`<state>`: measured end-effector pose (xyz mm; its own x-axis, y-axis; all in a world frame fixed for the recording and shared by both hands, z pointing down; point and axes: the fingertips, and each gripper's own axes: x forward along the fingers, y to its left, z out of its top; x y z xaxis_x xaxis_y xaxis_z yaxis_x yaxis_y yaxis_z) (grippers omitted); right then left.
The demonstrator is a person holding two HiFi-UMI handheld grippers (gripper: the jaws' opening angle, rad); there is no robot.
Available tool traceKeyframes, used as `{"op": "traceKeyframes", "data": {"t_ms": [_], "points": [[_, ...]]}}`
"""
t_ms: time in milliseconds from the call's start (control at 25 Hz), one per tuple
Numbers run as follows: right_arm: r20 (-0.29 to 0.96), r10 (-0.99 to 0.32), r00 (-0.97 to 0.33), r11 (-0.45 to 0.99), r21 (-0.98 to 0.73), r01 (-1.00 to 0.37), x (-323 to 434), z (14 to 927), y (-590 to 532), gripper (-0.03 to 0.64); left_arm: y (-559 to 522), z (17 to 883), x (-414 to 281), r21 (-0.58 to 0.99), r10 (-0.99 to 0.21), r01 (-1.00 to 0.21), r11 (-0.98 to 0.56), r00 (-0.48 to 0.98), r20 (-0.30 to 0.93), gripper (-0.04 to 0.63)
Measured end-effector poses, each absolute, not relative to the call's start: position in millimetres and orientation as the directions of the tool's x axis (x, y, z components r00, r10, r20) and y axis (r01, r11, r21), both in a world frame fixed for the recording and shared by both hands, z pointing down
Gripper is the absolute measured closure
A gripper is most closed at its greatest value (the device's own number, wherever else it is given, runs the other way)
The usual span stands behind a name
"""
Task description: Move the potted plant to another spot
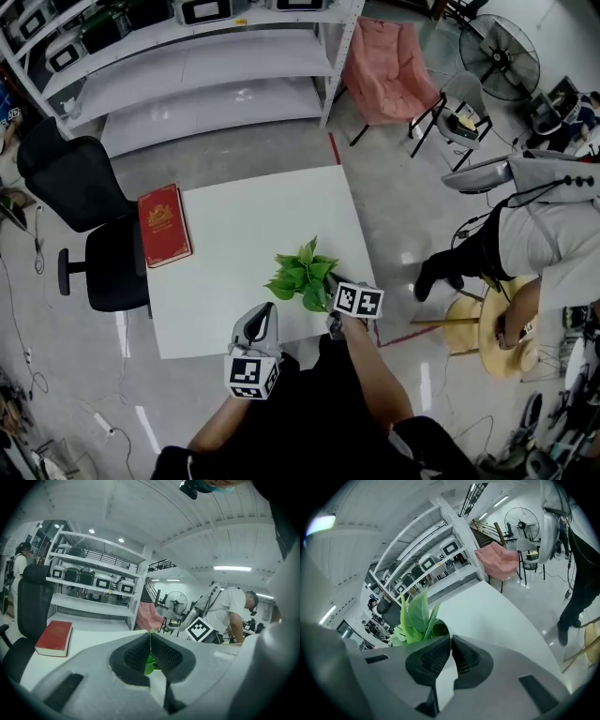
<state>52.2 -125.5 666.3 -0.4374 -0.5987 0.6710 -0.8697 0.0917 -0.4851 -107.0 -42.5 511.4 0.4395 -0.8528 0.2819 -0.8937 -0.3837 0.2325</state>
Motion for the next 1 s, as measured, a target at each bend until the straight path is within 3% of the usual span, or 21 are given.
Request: {"op": "traceKeyframes", "data": {"t_ms": [1000], "points": [[0.699,-0.547,-0.460,0.046,-0.524,-0.850,244,706,-219,0.594,-137,508,78,0.226,-0.881,-0.924,-0.309,0.367,0.298,0.577]]}}
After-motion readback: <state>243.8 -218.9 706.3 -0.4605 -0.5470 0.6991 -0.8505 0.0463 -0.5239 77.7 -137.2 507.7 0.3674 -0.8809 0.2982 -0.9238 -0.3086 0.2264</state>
